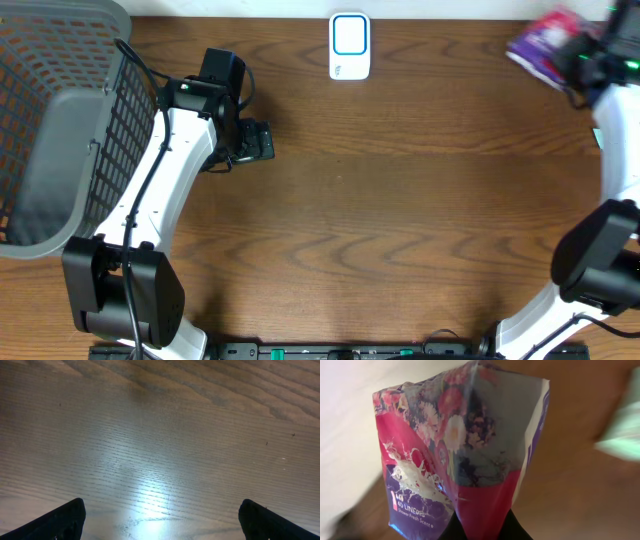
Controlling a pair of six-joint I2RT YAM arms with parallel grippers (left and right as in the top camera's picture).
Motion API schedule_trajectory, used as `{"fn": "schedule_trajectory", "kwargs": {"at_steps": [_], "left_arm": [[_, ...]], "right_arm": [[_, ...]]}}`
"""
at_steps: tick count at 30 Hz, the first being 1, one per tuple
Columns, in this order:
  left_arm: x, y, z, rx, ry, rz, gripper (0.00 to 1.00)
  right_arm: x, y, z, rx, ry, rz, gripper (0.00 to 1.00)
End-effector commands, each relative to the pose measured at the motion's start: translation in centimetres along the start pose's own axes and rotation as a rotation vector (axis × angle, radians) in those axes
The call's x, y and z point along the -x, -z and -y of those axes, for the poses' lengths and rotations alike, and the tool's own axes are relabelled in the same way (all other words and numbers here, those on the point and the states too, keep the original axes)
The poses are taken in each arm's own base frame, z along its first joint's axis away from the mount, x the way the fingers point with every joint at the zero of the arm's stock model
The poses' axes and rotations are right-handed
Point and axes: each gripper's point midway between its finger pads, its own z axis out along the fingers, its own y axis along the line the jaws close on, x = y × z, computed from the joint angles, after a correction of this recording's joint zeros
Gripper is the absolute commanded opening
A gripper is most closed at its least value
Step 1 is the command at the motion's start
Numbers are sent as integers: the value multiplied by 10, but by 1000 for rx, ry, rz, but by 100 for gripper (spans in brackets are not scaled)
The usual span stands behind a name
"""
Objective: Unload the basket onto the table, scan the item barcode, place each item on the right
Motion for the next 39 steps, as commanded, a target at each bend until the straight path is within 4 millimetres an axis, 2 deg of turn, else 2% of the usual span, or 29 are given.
{"fn": "schedule_trajectory", "kwargs": {"at_steps": [1,2,6,9,12,17,20,22,25,27,31,34,37,38,39], "left_arm": [[0,1,-3,12,-12,5,98],[0,1,-3,12,-12,5,98],[0,1,-3,12,-12,5,98],[0,1,-3,13,-12,5,98],[0,1,-3,12,-12,5,98],[0,1,-3,12,-12,5,98],[0,1,-3,12,-12,5,98],[0,1,-3,12,-12,5,98],[0,1,-3,12,-12,5,98],[0,1,-3,12,-12,5,98],[0,1,-3,12,-12,5,98],[0,1,-3,12,-12,5,98],[0,1,-3,12,-12,5,98],[0,1,-3,12,-12,4,98],[0,1,-3,12,-12,5,98]], "right_arm": [[21,-4,41,-113,68,40,1],[26,-8,56,-135,57,40,1],[35,-22,81,-162,25,50,1],[39,-42,82,-113,63,52,3],[42,-64,82,-85,90,72,11],[48,-85,108,-166,54,117,15],[51,-89,126,-226,35,131,19],[53,-87,138,-257,25,134,27],[56,-83,153,-280,7,127,57],[54,-79,158,-273,-4,102,64],[56,-64,146,-184,-17,72,66],[62,-42,123,-89,-12,70,65],[62,-8,92,39,-4,44,66],[59,4,82,86,-3,22,69],[54,17,71,135,-2,-5,80]]}}
